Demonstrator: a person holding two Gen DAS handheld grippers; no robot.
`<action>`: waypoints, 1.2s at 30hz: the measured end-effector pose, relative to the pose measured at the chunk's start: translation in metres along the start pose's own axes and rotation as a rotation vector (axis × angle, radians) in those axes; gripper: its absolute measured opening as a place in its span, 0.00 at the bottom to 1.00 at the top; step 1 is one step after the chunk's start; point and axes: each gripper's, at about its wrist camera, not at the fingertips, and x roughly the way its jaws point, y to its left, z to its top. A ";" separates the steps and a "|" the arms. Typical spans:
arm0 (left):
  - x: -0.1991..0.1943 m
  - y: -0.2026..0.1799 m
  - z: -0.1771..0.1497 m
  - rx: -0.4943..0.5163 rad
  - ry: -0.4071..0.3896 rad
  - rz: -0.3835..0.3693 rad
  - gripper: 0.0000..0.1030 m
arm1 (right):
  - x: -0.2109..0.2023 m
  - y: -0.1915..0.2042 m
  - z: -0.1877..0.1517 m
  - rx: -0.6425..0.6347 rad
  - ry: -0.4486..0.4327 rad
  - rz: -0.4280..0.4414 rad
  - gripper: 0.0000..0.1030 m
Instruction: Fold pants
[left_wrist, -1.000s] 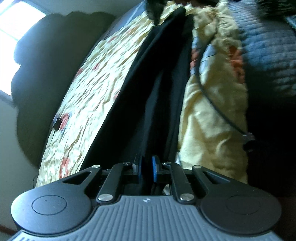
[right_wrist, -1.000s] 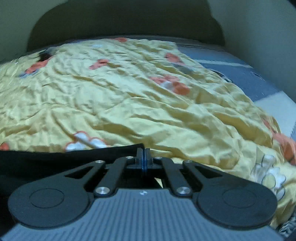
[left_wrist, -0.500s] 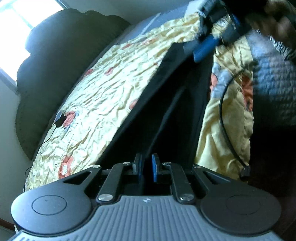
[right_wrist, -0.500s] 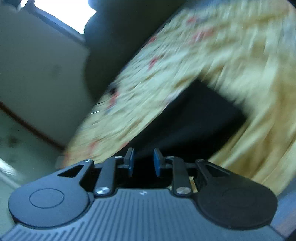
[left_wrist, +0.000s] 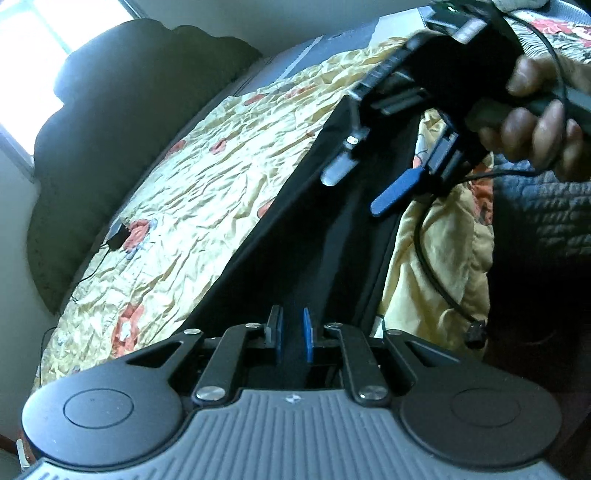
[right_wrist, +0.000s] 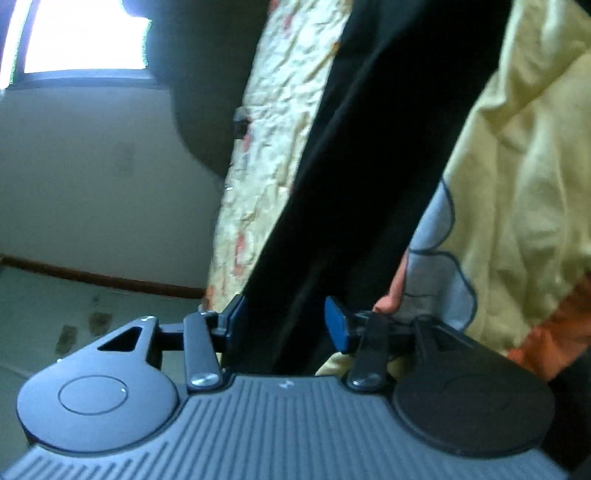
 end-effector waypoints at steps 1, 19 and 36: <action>0.000 -0.002 0.000 -0.013 -0.001 0.001 0.11 | 0.002 0.005 0.001 0.006 -0.007 -0.014 0.54; -0.003 0.022 -0.016 -0.099 -0.017 -0.066 0.11 | -0.011 0.041 -0.042 -0.220 -0.121 -0.041 0.05; -0.012 0.053 -0.052 -0.175 0.070 -0.048 0.11 | -0.088 0.019 -0.034 -0.223 -0.263 -0.229 0.32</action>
